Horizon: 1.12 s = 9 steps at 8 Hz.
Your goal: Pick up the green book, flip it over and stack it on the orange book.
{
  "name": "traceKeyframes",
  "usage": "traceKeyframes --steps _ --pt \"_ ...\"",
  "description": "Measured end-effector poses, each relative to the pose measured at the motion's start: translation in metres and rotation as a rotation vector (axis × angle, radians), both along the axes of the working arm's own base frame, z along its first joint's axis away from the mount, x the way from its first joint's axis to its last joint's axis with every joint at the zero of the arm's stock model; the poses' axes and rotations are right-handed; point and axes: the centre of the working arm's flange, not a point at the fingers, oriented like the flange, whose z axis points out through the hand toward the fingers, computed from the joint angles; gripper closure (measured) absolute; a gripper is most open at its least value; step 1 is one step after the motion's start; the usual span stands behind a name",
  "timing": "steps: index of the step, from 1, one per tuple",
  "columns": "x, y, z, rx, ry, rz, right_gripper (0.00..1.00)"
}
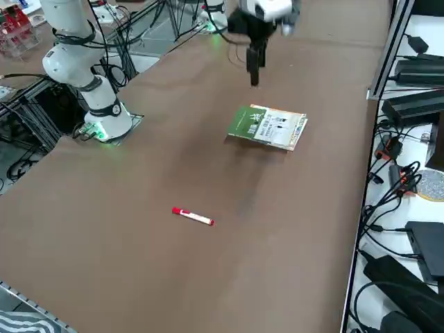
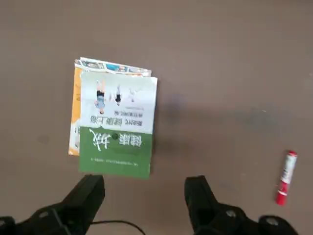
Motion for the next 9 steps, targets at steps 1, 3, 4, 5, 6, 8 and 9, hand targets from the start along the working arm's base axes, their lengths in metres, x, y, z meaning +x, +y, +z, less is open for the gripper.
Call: traceKeyframes --steps 1,3,4,5,6,8,9 --pt "-0.005 -0.008 0.030 -0.019 0.003 -0.008 0.00" --pt "-0.025 -0.028 0.080 -0.028 -0.018 -0.038 0.00" --pt "-0.036 -0.039 0.096 -0.028 -0.023 -0.059 0.00" --pt "-0.046 -0.051 0.106 -0.027 -0.026 -0.079 0.00" --pt "-0.056 -0.056 0.110 -0.024 -0.023 -0.086 0.00" --pt "-0.080 -0.052 0.107 -0.020 0.000 -0.081 0.00" --pt "-0.090 -0.050 0.107 -0.021 0.007 -0.079 0.00"
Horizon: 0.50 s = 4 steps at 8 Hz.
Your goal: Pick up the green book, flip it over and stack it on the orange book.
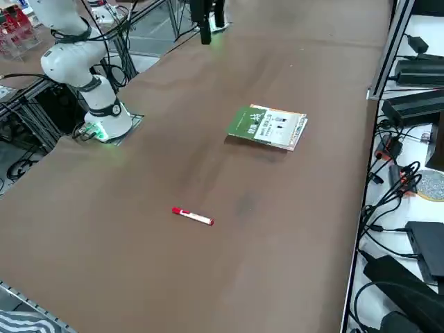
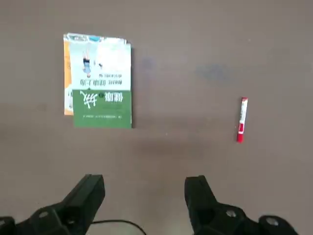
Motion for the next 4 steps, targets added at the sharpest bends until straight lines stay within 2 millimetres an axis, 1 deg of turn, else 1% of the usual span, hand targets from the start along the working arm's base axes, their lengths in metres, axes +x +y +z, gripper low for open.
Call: traceKeyframes --steps 2,4 --pt "-0.0114 0.0007 0.0033 -0.002 -0.002 -0.003 0.00" --pt "-0.0137 -0.0020 0.0075 -0.012 -0.013 -0.006 0.00"
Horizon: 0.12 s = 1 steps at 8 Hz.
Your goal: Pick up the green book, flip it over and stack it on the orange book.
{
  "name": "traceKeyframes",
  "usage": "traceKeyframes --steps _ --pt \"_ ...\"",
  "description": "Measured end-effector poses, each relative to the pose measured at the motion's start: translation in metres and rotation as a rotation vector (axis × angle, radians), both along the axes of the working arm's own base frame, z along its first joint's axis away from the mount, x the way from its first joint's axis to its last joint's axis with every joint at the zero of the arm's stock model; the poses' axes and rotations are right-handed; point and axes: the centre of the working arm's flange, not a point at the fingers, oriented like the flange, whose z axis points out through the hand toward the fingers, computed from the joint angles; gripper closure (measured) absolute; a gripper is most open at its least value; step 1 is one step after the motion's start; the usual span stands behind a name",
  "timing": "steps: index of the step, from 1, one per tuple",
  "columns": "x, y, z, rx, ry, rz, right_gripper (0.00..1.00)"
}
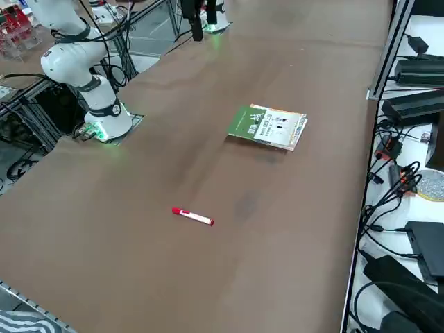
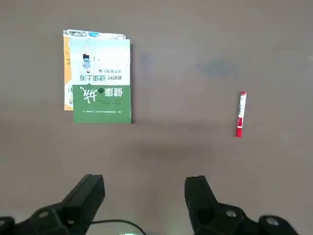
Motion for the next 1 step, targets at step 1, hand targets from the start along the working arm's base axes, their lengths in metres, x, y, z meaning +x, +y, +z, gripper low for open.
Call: traceKeyframes --steps 1 --pt "0.0006 -0.0002 0.0001 -0.019 -0.003 0.003 0.00"
